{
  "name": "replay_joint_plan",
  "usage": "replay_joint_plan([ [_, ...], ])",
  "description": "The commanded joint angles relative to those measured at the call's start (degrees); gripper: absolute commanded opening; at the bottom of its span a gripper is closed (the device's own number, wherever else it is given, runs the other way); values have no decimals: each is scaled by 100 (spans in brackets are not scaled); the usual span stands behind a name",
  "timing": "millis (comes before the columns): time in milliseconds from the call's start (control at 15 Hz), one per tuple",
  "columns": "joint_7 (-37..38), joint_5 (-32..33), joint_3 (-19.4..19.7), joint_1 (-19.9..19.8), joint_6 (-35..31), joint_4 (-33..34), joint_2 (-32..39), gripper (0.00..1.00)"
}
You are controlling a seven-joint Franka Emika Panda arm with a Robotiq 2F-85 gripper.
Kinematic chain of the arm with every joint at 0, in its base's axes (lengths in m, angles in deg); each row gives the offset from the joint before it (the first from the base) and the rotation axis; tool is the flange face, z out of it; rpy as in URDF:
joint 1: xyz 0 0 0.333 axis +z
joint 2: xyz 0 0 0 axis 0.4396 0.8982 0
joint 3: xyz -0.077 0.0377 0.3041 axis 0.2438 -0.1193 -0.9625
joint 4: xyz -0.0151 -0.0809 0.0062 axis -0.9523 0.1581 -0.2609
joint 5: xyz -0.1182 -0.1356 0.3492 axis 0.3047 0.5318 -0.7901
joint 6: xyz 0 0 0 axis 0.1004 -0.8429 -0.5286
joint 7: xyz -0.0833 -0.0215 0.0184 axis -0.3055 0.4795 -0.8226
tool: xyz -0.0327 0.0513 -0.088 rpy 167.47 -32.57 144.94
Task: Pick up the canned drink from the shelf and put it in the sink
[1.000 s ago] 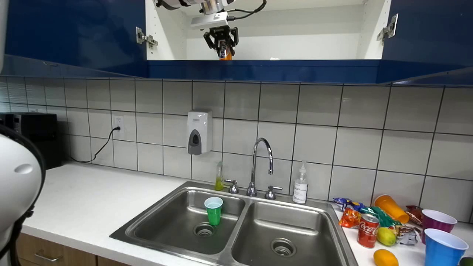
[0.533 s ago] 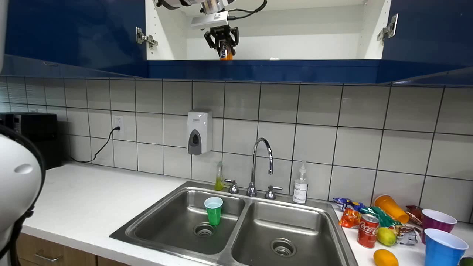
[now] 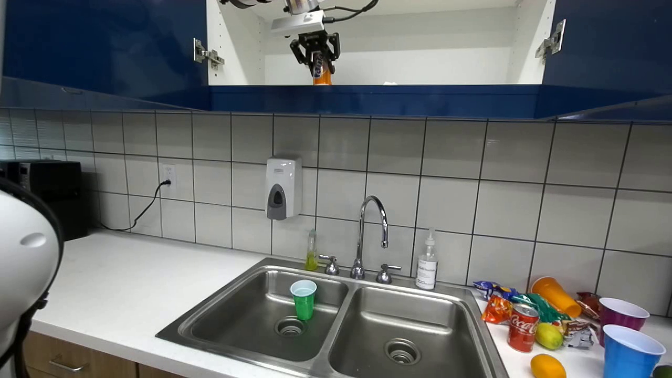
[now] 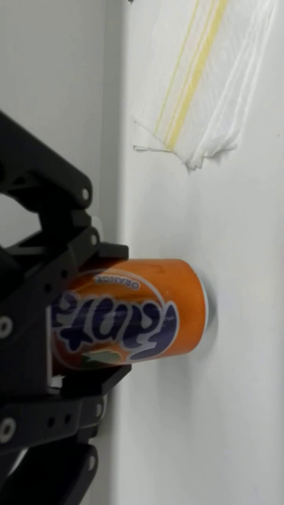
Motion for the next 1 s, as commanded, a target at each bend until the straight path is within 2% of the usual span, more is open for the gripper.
replay_joint_plan([
  [0, 114, 3, 13, 3, -56, -42, -167, 38],
  [600, 123, 16, 27, 10, -79, -287, -449, 38],
  [933, 152, 14, 25, 11, -142, -762, -829, 38],
])
